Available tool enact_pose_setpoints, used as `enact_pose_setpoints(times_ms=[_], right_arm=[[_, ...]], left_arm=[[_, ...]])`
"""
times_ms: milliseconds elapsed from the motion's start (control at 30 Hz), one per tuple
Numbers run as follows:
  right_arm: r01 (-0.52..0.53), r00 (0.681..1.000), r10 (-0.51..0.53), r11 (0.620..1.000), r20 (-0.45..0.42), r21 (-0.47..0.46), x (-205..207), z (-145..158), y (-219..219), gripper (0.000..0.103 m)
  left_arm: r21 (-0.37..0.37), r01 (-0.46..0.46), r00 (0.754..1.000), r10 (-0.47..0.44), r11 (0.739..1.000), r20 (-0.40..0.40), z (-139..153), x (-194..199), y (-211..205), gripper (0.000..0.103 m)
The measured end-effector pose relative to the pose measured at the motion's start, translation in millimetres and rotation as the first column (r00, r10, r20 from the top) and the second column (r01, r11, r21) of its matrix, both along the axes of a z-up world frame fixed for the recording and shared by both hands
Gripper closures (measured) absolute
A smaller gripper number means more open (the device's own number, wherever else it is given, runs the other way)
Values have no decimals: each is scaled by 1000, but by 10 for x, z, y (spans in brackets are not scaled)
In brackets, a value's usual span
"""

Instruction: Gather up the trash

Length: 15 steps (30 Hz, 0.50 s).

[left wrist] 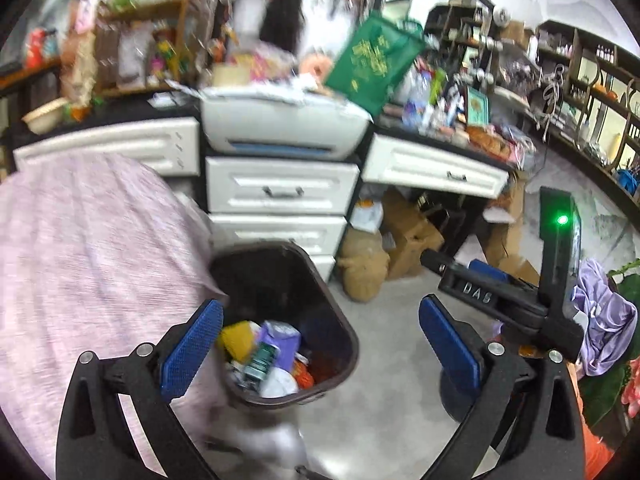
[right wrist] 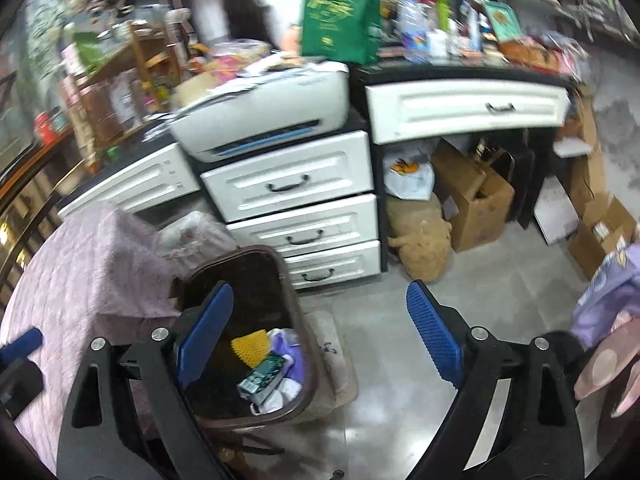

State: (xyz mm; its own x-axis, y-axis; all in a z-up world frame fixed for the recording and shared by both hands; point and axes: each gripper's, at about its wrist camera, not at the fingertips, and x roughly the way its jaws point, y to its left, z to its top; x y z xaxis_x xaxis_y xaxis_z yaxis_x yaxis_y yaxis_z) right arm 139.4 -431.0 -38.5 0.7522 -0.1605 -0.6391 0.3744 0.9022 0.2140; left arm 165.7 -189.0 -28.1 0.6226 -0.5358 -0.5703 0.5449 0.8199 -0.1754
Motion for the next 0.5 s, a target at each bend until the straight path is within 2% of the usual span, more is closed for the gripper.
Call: enact_pose_setpoints(times_ms=[67, 200, 367, 500], right_arm=[[-50, 998, 51, 998, 24, -27, -21, 109, 215, 13], [-146, 984, 151, 988, 91, -54, -130, 355, 665, 8], [-263, 946, 273, 962, 176, -77, -328, 648, 1225, 6], [-335, 908, 357, 933, 220, -131, -544, 786, 1656, 6]], left_arm=[[-8, -54, 997, 54, 999, 57, 107, -131, 242, 6], [-43, -145, 983, 149, 989, 107, 245, -333, 674, 6], [-33, -297, 939, 298, 954, 173, 333, -633, 1168, 6], [-54, -400, 892, 402, 915, 207, 386, -890, 1569, 6]])
